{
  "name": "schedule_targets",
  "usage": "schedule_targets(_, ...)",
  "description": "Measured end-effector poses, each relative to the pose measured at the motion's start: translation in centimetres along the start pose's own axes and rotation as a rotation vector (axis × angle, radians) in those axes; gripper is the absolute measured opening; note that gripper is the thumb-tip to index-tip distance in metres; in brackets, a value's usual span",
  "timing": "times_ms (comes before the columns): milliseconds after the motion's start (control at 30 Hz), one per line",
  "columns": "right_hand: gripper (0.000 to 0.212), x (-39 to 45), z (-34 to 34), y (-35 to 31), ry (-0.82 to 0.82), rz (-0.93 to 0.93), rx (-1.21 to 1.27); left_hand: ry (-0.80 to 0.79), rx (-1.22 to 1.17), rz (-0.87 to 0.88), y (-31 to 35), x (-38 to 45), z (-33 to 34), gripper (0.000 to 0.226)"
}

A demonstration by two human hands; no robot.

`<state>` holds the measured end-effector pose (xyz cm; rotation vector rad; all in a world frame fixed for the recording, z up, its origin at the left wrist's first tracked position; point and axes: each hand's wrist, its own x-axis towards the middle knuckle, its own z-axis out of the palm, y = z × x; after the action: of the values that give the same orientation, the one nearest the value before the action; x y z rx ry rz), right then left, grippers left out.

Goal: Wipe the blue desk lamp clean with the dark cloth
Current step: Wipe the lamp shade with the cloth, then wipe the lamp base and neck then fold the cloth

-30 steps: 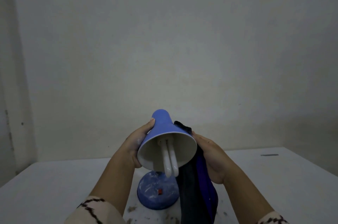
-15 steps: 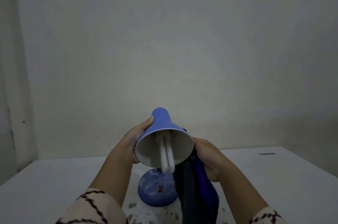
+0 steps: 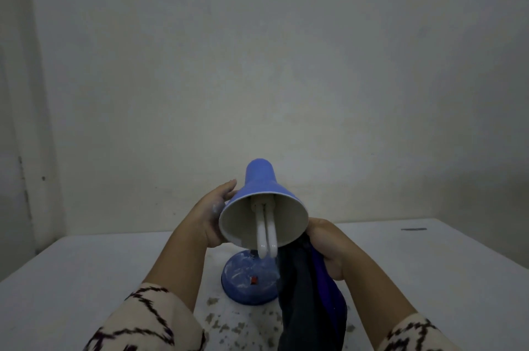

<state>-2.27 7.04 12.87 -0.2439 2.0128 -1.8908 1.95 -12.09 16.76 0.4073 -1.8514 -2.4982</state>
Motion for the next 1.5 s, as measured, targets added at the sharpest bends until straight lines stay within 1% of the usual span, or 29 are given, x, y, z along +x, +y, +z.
schedule_targets(67,0.027,0.0,-0.1,0.6,-0.002,0.024,0.038,0.071,0.010,0.012,-1.0,-0.2,-0.6,0.034)
schedule_targets(167,0.036,0.3,-0.3,1.8,0.025,0.075,0.128,0.212,0.016,0.103,-3.2,-0.4,-0.9,0.015)
schedule_targets(233,0.044,0.5,-0.6,2.7,0.063,0.117,0.199,0.262,0.006,0.119,-4.7,-0.4,-0.9,0.016)
schedule_targets(333,0.054,0.6,-1.6,3.5,0.063,0.161,0.333,0.304,0.009,0.092,-6.7,0.0,-1.0,0.019)
schedule_targets(433,0.054,0.1,-3.0,3.2,0.112,0.126,0.339,0.354,0.027,0.090,-8.2,0.4,-1.1,0.021)
schedule_targets(500,0.050,-0.3,-3.8,2.1,0.171,0.065,0.311,0.361,0.035,0.113,-8.8,0.6,-1.0,0.017)
schedule_targets(567,0.047,-0.8,-4.2,0.7,0.285,-0.028,0.286,0.382,0.054,0.155,-9.2,0.7,-0.9,0.014)
schedule_targets(667,0.037,-1.6,-4.7,-1.8,0.528,-0.251,0.215,0.449,0.147,0.247,-9.8,1.1,-0.8,0.014)
schedule_targets(700,0.034,-1.9,-4.9,-2.4,0.578,-0.339,0.177,0.464,0.183,0.271,-10.1,1.3,-0.7,0.015)
schedule_targets(767,0.026,-2.2,-5.0,-2.6,0.627,-0.477,0.059,0.488,0.270,0.320,-10.9,1.6,-0.8,0.013)
schedule_targets(800,0.023,-2.0,-4.9,-2.1,0.635,-0.513,-0.017,0.495,0.322,0.348,-11.5,1.8,-0.8,0.013)
schedule_targets(867,0.019,-1.0,-4.3,-0.5,0.631,-0.529,-0.142,0.486,0.440,0.402,-13.0,2.0,-1.0,0.012)
schedule_targets(933,0.024,0.5,-3.5,1.7,0.610,-0.516,-0.229,0.487,0.569,0.445,-14.5,2.2,-1.2,0.018)
schedule_targets(1000,0.030,1.8,-2.6,3.8,0.586,-0.482,-0.293,0.528,0.706,0.494,-15.7,2.6,-1.5,0.023)
schedule_targets(1100,0.030,3.7,-0.9,6.3,0.539,-0.454,-0.379,0.569,0.869,0.524,-16.9,3.1,-1.9,0.026)
schedule_targets(1200,0.029,6.0,0.6,9.2,0.455,-0.398,-0.443,0.530,0.935,0.471,-17.9,3.7,-2.4,0.037)
schedule_targets(1300,0.026,7.7,1.4,12.2,0.405,-0.272,-0.549,0.509,0.965,0.482,-18.2,4.4,-3.0,0.049)
schedule_targets(1367,0.030,8.0,1.4,13.1,0.374,-0.225,-0.606,0.497,0.970,0.480,-18.3,4.8,-3.1,0.058)
schedule_targets(1433,0.034,7.8,1.4,13.2,0.351,-0.238,-0.704,0.478,1.002,0.472,-18.4,5.2,-3.2,0.065)
schedule_targets(1500,0.035,7.6,1.6,13.1,0.344,-0.286,-0.858,0.463,1.047,0.453,-18.5,5.5,-3.2,0.072)
